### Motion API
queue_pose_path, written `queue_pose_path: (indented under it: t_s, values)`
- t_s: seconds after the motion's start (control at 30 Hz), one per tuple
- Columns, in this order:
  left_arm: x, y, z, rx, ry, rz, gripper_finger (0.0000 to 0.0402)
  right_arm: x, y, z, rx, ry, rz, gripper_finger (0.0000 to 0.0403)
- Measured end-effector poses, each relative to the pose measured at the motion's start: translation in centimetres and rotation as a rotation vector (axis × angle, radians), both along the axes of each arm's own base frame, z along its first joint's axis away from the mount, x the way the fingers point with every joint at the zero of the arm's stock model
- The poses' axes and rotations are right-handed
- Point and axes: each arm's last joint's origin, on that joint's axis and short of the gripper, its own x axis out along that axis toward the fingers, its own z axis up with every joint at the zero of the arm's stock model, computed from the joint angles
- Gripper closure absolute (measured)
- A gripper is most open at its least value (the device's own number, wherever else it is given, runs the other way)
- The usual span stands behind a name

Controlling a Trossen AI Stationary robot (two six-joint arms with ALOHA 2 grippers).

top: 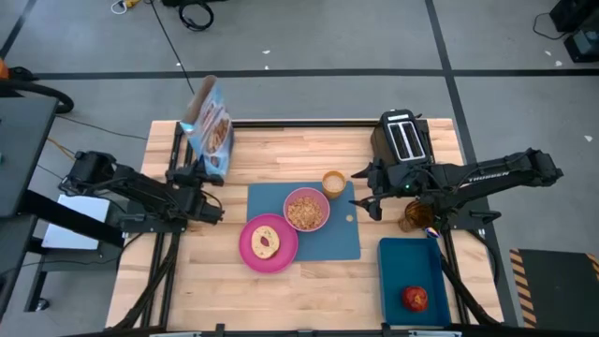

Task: Arrange a breakfast setting
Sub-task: Put the blue cereal box on the table upright

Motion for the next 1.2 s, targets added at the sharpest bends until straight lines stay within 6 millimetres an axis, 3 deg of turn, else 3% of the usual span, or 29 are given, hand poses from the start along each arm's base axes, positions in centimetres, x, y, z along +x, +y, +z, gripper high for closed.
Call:
queue_pose_path:
  t_s: [0.23, 0.77, 0.9, 1.2]
  values:
    - [-0.26, -0.34, -0.17, -0.006, 0.083, -0.029, 0.0329, 0.24, 0.08, 0.43, 0.015, -0.051, 0.023, 0.0009]
    - [-0.57, -0.48, 0.12, -0.291, 0.257, 0.089, 0.0136, 0.28, 0.09, 0.51, 0.061, -0.068, -0.001, 0.0009]
    - [-0.51, -0.57, 0.37, -0.343, 0.282, 0.113, 0.0117, 0.34, 0.09, 0.63, 0.062, -0.083, 0.0, 0.0009]
    - [-0.57, -0.98, 0.38, -0.376, 0.287, 0.096, 0.0115, 0.34, 0.11, 0.63, 0.065, -0.082, 0.005, 0.0009]
